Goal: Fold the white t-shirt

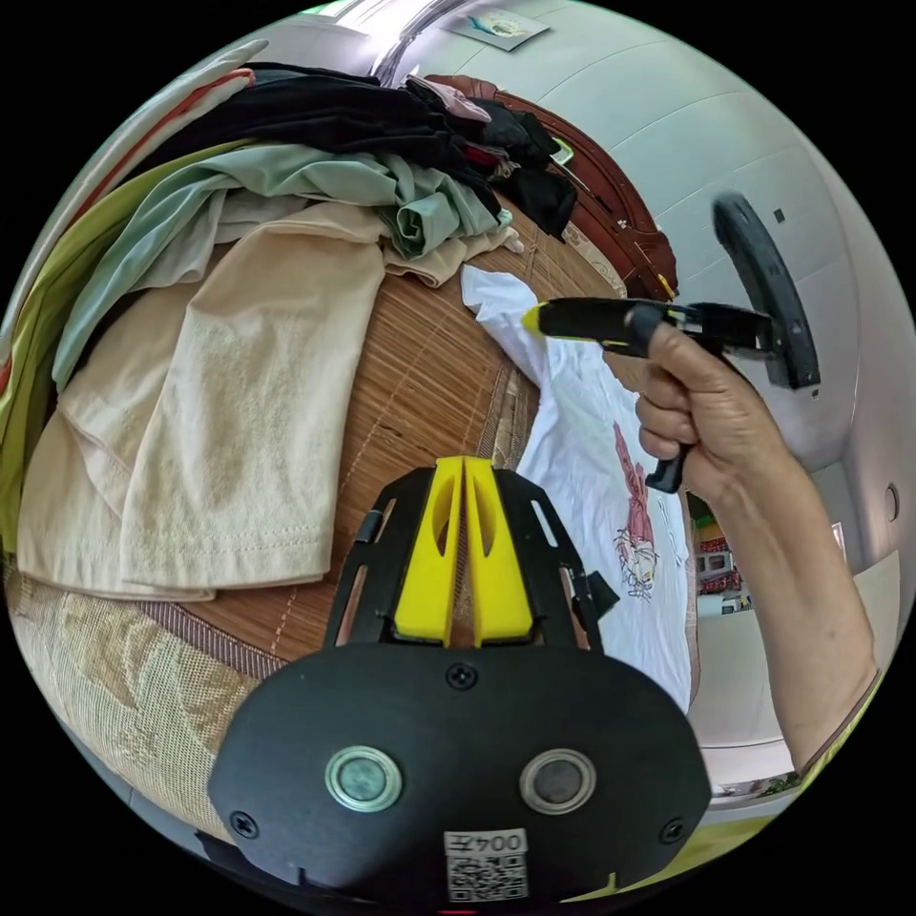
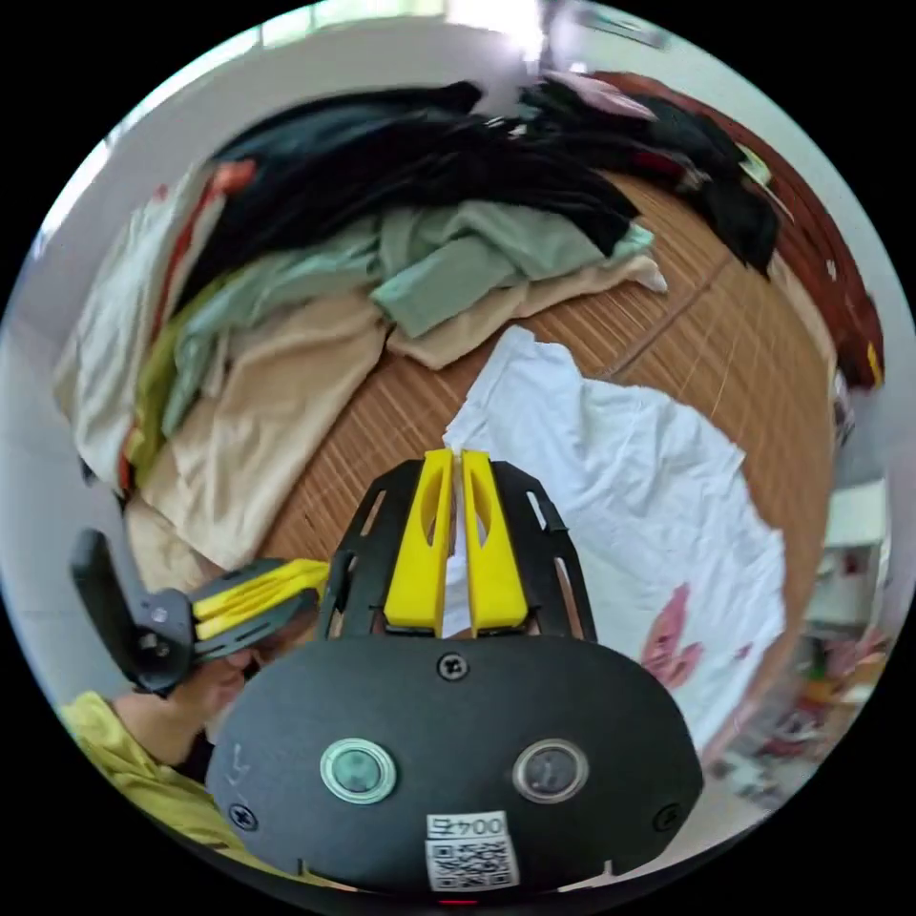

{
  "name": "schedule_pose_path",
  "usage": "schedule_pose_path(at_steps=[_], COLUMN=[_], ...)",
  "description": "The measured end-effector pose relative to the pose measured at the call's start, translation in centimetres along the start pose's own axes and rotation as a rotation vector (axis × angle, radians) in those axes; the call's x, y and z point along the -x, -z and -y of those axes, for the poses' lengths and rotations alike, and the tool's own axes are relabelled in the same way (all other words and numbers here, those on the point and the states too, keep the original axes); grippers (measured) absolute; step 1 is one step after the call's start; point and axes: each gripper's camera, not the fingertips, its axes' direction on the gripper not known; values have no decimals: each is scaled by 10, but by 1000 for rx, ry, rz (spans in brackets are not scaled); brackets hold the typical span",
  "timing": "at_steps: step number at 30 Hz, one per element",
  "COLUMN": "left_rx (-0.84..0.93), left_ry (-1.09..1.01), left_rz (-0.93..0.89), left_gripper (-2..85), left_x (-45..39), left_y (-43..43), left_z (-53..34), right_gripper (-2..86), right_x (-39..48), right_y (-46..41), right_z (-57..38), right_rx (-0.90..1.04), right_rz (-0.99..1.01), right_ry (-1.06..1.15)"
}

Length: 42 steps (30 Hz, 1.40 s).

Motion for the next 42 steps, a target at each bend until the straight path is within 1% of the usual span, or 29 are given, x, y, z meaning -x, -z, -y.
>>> schedule_pose_path(at_steps=[2, 3, 5, 8, 14, 18, 21, 22, 24, 27, 29, 30, 32, 33, 35, 38, 42], left_rx=[2, 4, 7, 8, 7, 13, 15, 14, 14, 10, 6, 2, -4, -7, -5, -5, -5], left_ry=[2, 5, 9, 8, 7, 7, 8, 8, 8, 10, 10, 12, 15, 19, 21, 20, 22], left_rz=[4, 6, 6, 11, 20, 18, 17, 17, 16, 16, 23, 27, 29, 32, 34, 35, 33], left_gripper=[1, 1, 1, 1, 1, 1, 1, 1, 1, 1, 1, 0, 0, 0, 0, 0, 1], left_x=[0, 1, 2, 2, 1, 1, 1, 1, 1, 1, 0, -1, -1, -1, -1, -1, -2], left_y=[-1, -3, -5, -7, -9, -12, -14, -14, -14, -14, -13, -12, -11, -11, -11, -12, -11], left_z=[2, 3, 4, 7, 10, 12, 14, 14, 14, 14, 14, 13, 13, 12, 12, 11, 9], right_gripper=[31, 31, 29, 29, 30, 34, 61, 81, 90, 76, 58, 56, 44, 40, 7, -4, -7], right_x=[-63, -77, -124, -161, -222, -242, -254, -257, -256, -236, -193, -178, -107, -89, -23, 40, 71], right_y=[21, 24, 32, 24, -16, -23, -19, -10, 11, 65, 117, 130, 187, 201, 252, 298, 319], right_z=[-36, -48, -102, -158, -225, -245, -253, -258, -267, -264, -242, -233, -202, -197, -182, -182, -193], right_rx=[-168, -216, -393, -474, -449, -427, -350, -348, -356, -363, -352, -335, -261, -253, -199, -173, -130], right_rz=[249, 305, 462, 520, 619, 620, 598, 581, 549, 561, 675, 708, 794, 811, 838, 813, 808], right_ry=[-263, -326, -536, -716, -1004, -1067, -1075, -1065, -1047, -909, -677, -598, -288, -213, 34, 258, 374])
